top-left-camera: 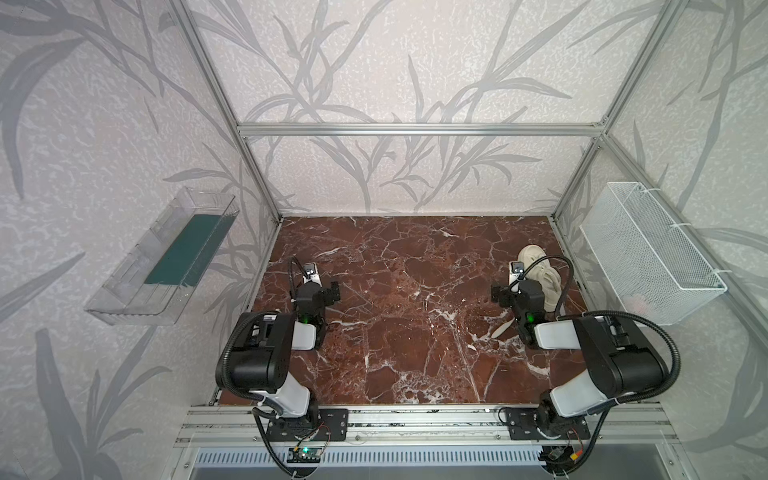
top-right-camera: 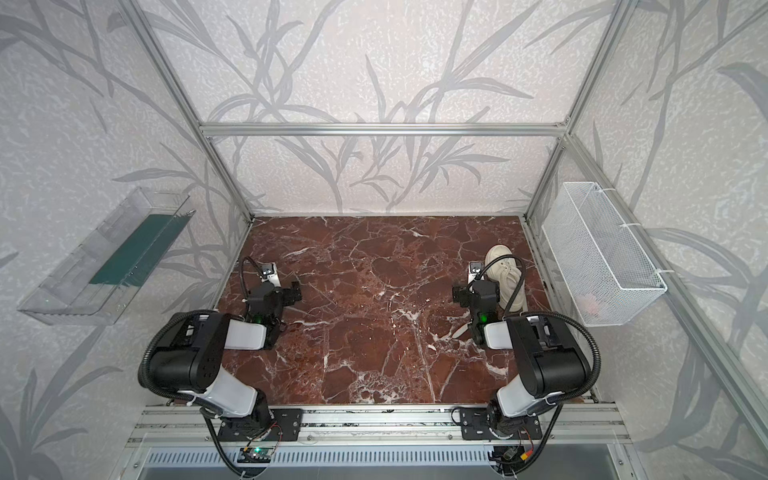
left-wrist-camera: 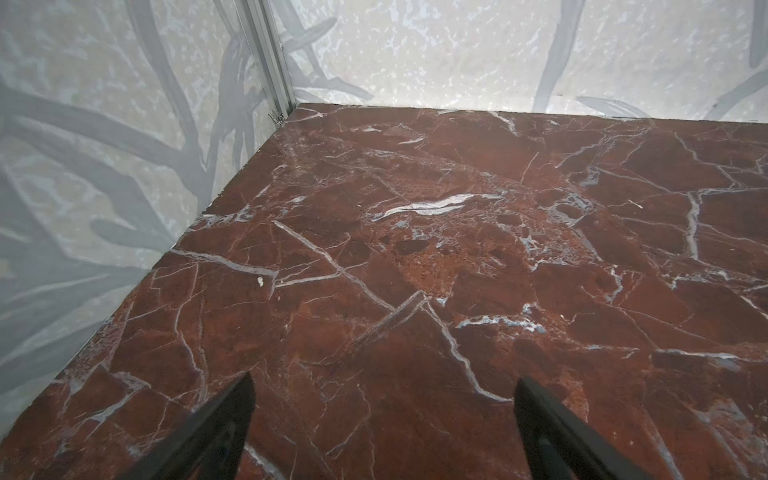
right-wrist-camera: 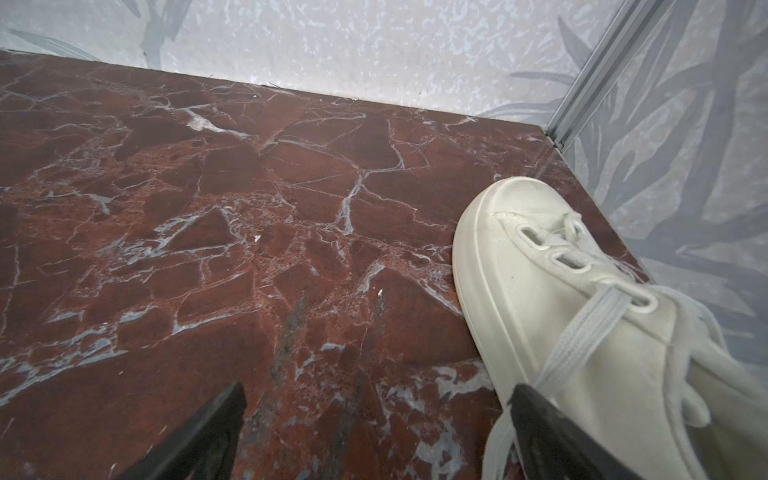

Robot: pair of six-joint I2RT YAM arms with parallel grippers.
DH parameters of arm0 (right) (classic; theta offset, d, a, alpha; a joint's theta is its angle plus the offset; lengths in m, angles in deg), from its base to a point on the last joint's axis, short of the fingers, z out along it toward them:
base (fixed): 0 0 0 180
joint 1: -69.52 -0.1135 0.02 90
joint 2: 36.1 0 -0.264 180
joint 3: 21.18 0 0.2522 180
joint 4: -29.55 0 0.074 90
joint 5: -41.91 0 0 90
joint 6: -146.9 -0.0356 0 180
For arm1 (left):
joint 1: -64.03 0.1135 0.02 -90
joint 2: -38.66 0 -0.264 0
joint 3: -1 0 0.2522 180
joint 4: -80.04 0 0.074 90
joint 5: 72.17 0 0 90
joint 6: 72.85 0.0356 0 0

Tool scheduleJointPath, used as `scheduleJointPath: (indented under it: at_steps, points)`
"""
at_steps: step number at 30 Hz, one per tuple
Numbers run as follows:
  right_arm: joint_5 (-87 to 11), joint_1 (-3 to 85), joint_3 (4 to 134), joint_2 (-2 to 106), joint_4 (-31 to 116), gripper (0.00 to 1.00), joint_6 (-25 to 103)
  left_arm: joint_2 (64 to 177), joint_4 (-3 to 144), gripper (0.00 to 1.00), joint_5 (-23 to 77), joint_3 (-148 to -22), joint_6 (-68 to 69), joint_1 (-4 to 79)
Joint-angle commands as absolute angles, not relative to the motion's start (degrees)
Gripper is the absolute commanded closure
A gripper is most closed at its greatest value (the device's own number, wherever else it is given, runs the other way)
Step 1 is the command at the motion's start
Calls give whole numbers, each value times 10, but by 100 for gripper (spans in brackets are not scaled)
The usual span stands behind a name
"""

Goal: Tie the shoes

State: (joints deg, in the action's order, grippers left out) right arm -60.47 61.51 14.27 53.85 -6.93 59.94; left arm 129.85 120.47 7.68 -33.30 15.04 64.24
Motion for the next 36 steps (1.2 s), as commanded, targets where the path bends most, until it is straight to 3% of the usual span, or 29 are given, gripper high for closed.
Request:
scheduleJointPath:
  at_steps: [1,28,33,36]
  points:
    - [-606,616,149,526,-72,1,595,1285,1204,1,82,-344,151,646]
    - [-588,615,145,508,-85,1,612,1266,1186,1,94,-348,158,644]
    - [-593,613,231,401,216,1,581,1164,994,1,-18,-411,132,632]
    - [-596,613,272,372,318,1,562,1113,916,1,7,-447,134,630]
